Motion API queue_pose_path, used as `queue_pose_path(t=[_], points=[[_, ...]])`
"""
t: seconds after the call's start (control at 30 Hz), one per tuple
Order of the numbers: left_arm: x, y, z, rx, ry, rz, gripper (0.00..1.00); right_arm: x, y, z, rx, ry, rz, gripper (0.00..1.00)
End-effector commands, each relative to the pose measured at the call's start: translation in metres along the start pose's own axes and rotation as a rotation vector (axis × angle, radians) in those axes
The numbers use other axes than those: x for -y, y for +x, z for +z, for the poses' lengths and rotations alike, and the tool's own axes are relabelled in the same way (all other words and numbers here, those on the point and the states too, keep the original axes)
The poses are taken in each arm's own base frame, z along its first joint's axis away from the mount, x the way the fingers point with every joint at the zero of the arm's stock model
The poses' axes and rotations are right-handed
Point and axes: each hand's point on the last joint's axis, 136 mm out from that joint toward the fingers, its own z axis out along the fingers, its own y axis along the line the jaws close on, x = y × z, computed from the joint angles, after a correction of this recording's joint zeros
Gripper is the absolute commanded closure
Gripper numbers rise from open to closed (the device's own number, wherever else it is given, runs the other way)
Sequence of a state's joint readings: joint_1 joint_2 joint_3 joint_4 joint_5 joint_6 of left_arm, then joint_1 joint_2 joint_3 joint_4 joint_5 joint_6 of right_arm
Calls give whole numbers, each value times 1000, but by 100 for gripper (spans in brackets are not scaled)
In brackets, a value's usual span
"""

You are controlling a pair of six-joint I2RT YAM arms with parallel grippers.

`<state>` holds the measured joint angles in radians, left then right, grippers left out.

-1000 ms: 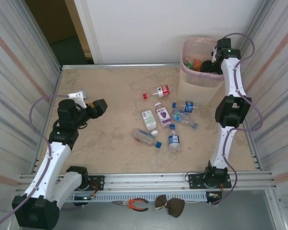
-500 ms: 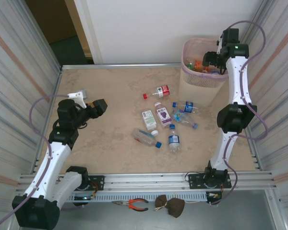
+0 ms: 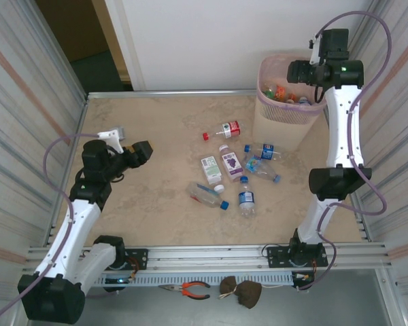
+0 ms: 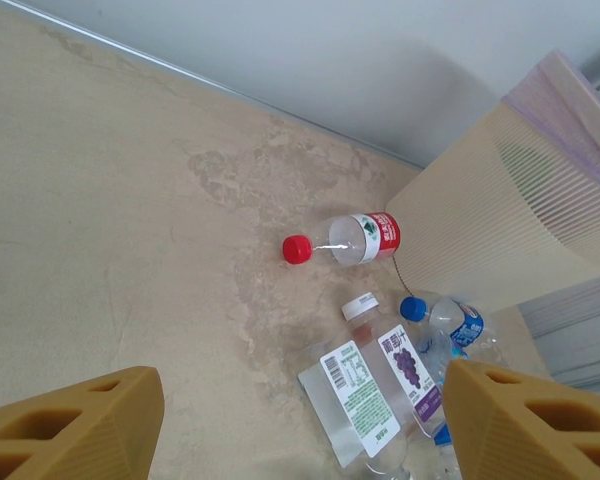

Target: Put the plastic bottles in the bin

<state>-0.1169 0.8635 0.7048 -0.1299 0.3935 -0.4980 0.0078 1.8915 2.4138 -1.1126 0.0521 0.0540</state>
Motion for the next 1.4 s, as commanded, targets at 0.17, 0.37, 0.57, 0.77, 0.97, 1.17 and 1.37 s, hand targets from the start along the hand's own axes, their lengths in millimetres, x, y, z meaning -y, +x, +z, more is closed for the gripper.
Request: queue_pose_path(t=[0.17, 0.37, 0.57, 0.77, 0.97, 1.17, 1.37], points=[[11, -7, 0, -9, 47, 14, 26, -49, 12, -52, 62, -141, -136, 18], [9, -4, 1, -19, 42, 8, 27, -74, 48, -68, 20, -180, -168, 19], [9, -2, 2, -29, 43, 8, 26, -93, 101, -76, -69, -202, -134, 21], [7, 3, 3, -48, 40, 6, 27, -113, 164, -75, -224, -242, -59, 24], [4, 8, 4, -64, 32, 3, 26, -132, 231, -64, -399, -256, -39, 24], [0, 14, 4, -71, 23, 1, 26, -149, 289, -50, -555, -285, 7, 22], [-3, 17, 5, -78, 16, -2, 25, -157, 340, -25, -692, -221, 4, 18]])
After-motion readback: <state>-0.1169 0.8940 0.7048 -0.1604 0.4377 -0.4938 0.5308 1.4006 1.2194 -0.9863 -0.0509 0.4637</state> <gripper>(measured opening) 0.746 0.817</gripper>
